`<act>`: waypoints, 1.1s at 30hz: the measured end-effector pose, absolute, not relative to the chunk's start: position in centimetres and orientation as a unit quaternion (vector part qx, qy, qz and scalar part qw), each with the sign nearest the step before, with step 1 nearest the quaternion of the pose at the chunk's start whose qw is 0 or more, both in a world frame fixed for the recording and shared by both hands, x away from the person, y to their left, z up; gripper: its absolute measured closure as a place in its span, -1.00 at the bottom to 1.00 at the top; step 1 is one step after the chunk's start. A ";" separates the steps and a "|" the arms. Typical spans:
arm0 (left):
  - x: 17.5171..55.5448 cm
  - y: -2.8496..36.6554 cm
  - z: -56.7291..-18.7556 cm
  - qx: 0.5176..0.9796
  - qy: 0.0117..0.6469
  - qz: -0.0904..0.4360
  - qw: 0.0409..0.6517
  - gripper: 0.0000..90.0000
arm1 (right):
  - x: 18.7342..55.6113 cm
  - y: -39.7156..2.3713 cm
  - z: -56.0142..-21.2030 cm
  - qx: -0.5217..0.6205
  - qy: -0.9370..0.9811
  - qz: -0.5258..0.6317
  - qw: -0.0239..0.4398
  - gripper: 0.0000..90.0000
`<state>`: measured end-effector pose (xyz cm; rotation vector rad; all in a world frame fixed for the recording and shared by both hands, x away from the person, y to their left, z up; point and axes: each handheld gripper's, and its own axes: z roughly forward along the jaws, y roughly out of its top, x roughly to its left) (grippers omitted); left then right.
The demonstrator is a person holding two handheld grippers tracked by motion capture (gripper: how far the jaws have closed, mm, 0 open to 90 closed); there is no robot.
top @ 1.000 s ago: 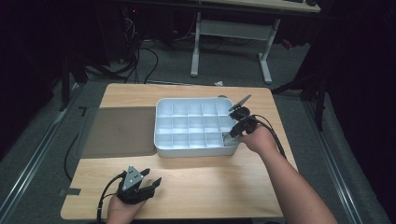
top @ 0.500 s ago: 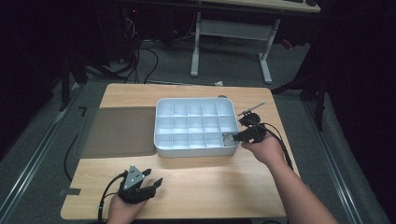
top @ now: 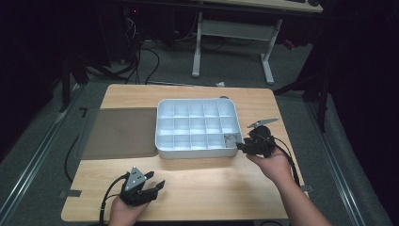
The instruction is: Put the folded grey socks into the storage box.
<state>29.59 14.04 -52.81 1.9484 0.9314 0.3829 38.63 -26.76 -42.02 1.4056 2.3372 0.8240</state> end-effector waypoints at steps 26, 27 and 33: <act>28.2 13.0 -52.6 0.796 0.370 0.164 0.450 -0.06 | 26.9 -26.1 -51.9 0.471 0.733 0.430 0.236 -0.03; 28.2 13.0 -52.6 0.796 0.372 0.165 0.448 -0.06 | 27.0 -26.2 -52.0 0.473 0.731 0.428 0.242 -0.02; 27.9 14.0 -52.5 0.787 0.392 0.171 0.444 -0.06 | 28.0 -25.8 -52.2 0.466 0.744 0.416 0.236 -0.05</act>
